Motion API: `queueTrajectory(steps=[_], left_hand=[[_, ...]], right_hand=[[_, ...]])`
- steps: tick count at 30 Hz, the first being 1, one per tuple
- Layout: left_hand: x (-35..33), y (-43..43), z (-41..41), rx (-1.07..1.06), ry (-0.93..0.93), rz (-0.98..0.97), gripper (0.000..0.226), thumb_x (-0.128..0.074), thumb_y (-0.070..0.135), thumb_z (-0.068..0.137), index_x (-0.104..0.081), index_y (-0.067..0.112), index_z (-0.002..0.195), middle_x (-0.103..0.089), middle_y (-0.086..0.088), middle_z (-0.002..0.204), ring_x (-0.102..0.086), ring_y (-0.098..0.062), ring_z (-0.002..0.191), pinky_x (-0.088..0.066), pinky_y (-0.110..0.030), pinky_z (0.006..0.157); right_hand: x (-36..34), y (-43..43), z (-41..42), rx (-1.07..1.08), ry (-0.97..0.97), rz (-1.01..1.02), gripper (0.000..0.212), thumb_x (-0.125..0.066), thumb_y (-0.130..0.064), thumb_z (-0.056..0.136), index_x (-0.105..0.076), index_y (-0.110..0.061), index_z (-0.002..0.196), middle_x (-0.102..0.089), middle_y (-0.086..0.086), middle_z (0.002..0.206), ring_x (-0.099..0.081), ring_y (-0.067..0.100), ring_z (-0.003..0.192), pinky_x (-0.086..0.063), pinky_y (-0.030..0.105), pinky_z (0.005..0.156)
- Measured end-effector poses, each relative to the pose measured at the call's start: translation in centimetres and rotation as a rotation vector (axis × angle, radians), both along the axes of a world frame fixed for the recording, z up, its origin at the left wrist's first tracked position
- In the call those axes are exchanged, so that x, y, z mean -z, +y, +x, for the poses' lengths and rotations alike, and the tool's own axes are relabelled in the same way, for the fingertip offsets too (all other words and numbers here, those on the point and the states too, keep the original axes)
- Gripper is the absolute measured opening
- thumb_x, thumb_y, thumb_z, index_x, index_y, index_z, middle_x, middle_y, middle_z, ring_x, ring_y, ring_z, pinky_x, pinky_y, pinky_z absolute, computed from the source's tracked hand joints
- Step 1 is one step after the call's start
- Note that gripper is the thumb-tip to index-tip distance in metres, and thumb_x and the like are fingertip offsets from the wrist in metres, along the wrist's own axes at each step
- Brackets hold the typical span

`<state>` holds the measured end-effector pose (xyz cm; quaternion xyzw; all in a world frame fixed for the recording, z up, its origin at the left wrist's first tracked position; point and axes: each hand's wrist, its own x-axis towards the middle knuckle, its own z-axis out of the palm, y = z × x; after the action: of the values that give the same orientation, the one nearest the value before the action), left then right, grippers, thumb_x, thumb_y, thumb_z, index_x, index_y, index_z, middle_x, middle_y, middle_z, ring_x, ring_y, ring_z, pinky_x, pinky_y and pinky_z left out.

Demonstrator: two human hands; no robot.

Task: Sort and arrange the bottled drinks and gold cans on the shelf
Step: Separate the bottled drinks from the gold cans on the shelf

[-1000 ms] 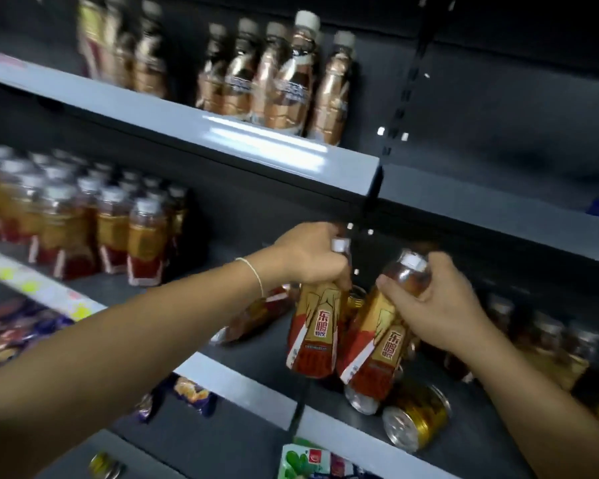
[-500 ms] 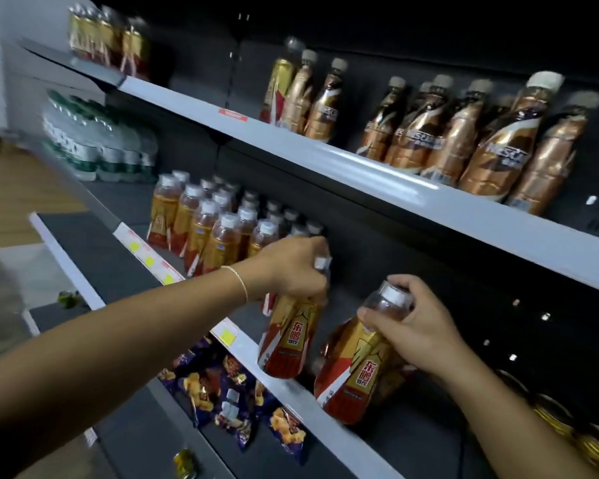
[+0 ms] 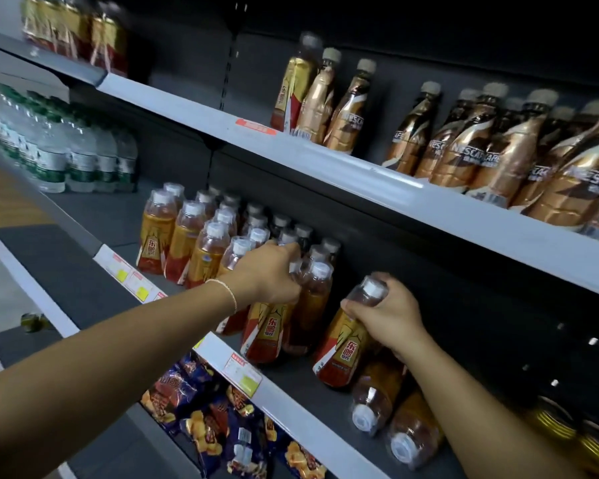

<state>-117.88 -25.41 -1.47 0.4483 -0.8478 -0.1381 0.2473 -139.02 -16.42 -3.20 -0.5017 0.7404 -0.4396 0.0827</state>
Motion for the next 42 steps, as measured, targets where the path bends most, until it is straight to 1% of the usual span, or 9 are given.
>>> queueTrajectory(steps=[4, 9, 11, 14, 18, 23, 27, 34, 42], left_hand=[[1.3, -1.8, 0.0, 0.039, -0.026, -0.022, 0.072, -0.058, 0.027, 0.066, -0.038, 0.026, 0.135, -0.044, -0.003, 0.097, -0.054, -0.031, 0.104, -0.048, -0.033, 0.07], [2.8, -2.2, -0.7, 0.108, -0.051, -0.038, 0.071, -0.062, 0.024, 0.07, -0.035, 0.023, 0.135, -0.044, -0.011, 0.115, -0.055, -0.028, 0.082, -0.049, -0.033, 0.066], [3.3, -2.2, -1.2, 0.119, -0.065, -0.043, 0.075, -0.064, 0.025, 0.069, -0.03, 0.023, 0.136, -0.04, -0.014, 0.121, -0.054, -0.032, 0.092, -0.045, -0.032, 0.068], [3.7, -2.2, -1.4, 0.105, -0.051, -0.035, 0.082, -0.067, 0.025, 0.066, -0.026, 0.026, 0.137, -0.037, -0.013, 0.125, -0.049, -0.036, 0.109, -0.049, -0.034, 0.077], [4.1, -2.2, -1.4, 0.088, -0.039, -0.044, 0.084, -0.068, 0.022, 0.068, -0.023, 0.028, 0.139, -0.035, -0.012, 0.125, -0.048, -0.036, 0.11, -0.048, -0.035, 0.078], [4.2, -2.1, -1.3, 0.087, -0.03, -0.046, 0.086, -0.07, 0.022, 0.069, -0.021, 0.029, 0.139, -0.034, -0.012, 0.127, -0.045, -0.035, 0.113, -0.048, -0.035, 0.08], [4.3, -2.1, -1.0, 0.08, -0.03, -0.047, 0.083, -0.071, 0.026, 0.07, -0.022, 0.031, 0.137, -0.034, -0.012, 0.126, -0.046, -0.034, 0.112, -0.048, -0.035, 0.081], [4.1, -1.8, -1.3, 0.052, -0.08, -0.052, 0.078, -0.07, 0.024, 0.07, -0.026, 0.028, 0.135, -0.032, -0.018, 0.134, -0.05, -0.039, 0.109, -0.049, -0.038, 0.078], [3.6, -0.5, -1.4, -0.023, -0.099, 0.014, 0.07, -0.067, 0.014, 0.074, -0.026, 0.025, 0.13, -0.031, -0.021, 0.131, -0.06, -0.035, 0.086, -0.058, -0.041, 0.075]], right_hand=[[1.4, -3.1, -0.5, 0.029, 0.196, 0.109, 0.085, -0.089, -0.034, 0.066, -0.05, -0.02, 0.14, -0.066, -0.001, 0.12, -0.064, 0.016, 0.106, -0.05, 0.025, 0.088], [2.0, -6.8, -2.3, 0.084, 0.188, 0.248, 0.084, -0.078, -0.04, 0.08, -0.033, -0.027, 0.149, -0.066, 0.0, 0.12, -0.062, 0.024, 0.108, -0.045, 0.025, 0.083], [2.2, -8.2, -2.5, 0.084, 0.158, 0.237, 0.084, -0.076, -0.038, 0.082, -0.029, -0.026, 0.15, -0.065, 0.002, 0.122, -0.062, 0.025, 0.108, -0.047, 0.028, 0.086], [2.7, -10.2, -2.4, 0.086, 0.184, 0.16, 0.073, -0.074, -0.038, 0.081, -0.04, -0.024, 0.143, -0.064, 0.003, 0.125, -0.061, 0.026, 0.112, -0.049, 0.034, 0.095], [2.6, -12.4, -2.2, 0.077, 0.234, 0.155, 0.049, -0.069, -0.049, 0.073, -0.051, -0.031, 0.115, -0.067, 0.0, 0.112, -0.065, 0.027, 0.099, -0.053, 0.035, 0.085], [2.6, -14.1, -3.2, 0.046, 0.191, 0.178, 0.053, -0.071, -0.044, 0.077, -0.05, -0.033, 0.125, -0.065, 0.001, 0.123, -0.063, 0.026, 0.107, -0.052, 0.039, 0.093], [3.3, -13.8, -4.1, 0.036, 0.178, 0.15, 0.074, -0.07, -0.043, 0.083, -0.035, -0.032, 0.147, -0.055, 0.002, 0.141, -0.056, 0.028, 0.123, -0.045, 0.032, 0.099], [6.7, -11.0, -3.8, -0.02, 0.255, -0.207, 0.062, -0.071, -0.024, 0.088, -0.04, -0.021, 0.141, -0.061, 0.006, 0.13, -0.061, 0.03, 0.113, -0.042, 0.026, 0.089], [4.9, -11.2, -3.8, -0.09, 0.283, -0.004, 0.069, -0.068, -0.028, 0.09, -0.03, -0.02, 0.147, -0.062, 0.011, 0.127, -0.062, 0.032, 0.108, -0.039, 0.024, 0.081]])
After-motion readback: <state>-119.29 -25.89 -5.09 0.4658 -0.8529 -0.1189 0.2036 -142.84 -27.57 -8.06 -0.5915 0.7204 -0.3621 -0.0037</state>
